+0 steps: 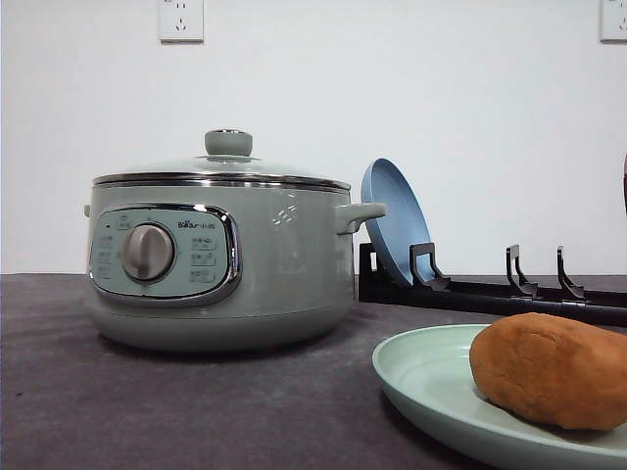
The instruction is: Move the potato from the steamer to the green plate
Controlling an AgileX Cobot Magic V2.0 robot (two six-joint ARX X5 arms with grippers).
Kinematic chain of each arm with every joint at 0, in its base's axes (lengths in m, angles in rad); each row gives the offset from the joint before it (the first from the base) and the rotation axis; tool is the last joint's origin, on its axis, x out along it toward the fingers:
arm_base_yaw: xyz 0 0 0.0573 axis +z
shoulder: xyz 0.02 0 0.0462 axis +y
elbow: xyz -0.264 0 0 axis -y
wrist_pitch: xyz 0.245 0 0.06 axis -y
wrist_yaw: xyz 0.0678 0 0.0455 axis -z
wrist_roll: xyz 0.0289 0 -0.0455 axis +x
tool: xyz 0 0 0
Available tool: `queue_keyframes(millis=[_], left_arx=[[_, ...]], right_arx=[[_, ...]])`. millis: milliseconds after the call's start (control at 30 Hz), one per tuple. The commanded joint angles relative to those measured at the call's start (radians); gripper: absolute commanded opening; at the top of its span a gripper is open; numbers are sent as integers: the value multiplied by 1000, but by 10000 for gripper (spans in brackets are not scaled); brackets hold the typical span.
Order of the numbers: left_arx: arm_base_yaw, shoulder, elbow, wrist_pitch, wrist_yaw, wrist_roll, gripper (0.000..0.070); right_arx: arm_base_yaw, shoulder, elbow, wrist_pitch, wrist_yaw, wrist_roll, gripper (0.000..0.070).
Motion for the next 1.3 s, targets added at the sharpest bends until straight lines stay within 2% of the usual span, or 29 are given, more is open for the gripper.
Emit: queue_keyframes(millis=[0, 233, 1267], left_arx=[[-2, -20, -23, 35, 1, -2, 16], [-26, -60, -101, 33, -90, -2, 16], [-26, -79, -126, 30, -95, -2, 16]], right_arx=[[5, 3, 8, 10, 0, -5, 14], [5, 3, 8, 10, 0, -5, 14], [5, 3, 8, 10, 0, -5, 14]])
